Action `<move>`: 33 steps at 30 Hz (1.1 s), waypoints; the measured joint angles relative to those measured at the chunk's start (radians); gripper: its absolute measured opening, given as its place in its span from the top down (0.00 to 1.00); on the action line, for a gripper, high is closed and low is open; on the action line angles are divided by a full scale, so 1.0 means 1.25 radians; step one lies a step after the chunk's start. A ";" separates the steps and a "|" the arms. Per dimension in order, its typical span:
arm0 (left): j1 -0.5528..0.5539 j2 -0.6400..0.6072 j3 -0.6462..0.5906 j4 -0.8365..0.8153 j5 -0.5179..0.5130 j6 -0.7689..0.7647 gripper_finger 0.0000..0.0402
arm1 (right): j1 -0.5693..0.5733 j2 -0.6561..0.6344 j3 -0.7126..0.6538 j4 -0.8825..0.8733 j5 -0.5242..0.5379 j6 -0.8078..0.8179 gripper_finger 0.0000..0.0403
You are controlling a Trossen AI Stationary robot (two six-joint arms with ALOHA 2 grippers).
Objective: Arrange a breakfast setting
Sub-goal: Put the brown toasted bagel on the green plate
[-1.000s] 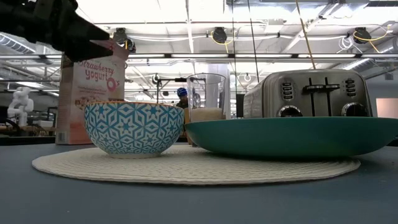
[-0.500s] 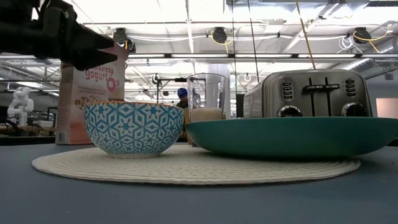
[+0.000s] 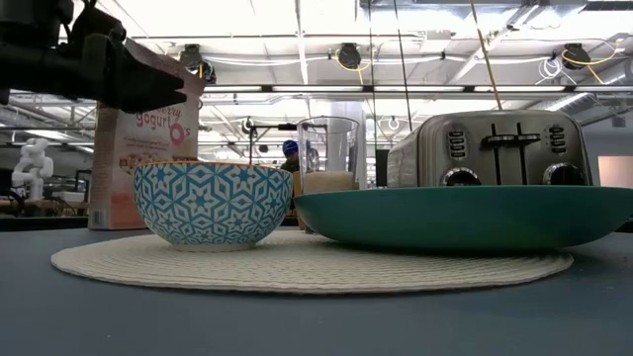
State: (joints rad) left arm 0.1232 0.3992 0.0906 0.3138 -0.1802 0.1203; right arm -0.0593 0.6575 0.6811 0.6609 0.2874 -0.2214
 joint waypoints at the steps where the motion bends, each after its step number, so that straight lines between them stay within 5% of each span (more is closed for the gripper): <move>1: 0.009 -0.012 0.000 -0.017 0.012 -0.004 0.02 | 0.000 0.000 0.000 0.000 0.000 0.000 0.02; 13: 0.038 -0.180 0.000 -0.203 0.096 -0.014 0.02 | 0.000 0.000 0.000 0.000 0.000 -0.002 0.02; 19: 0.036 -0.260 0.000 -0.257 0.130 -0.017 0.02 | 0.000 0.004 0.087 -0.133 0.015 -0.027 0.02; 33: 0.035 -0.317 -0.064 -0.190 0.141 -0.012 0.02 | 0.000 0.072 0.339 -0.540 0.395 0.018 0.02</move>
State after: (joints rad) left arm 0.1669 0.0025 0.0101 0.0769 -0.0040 0.1053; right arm -0.0593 0.7470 1.1046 -0.0141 0.7812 -0.1995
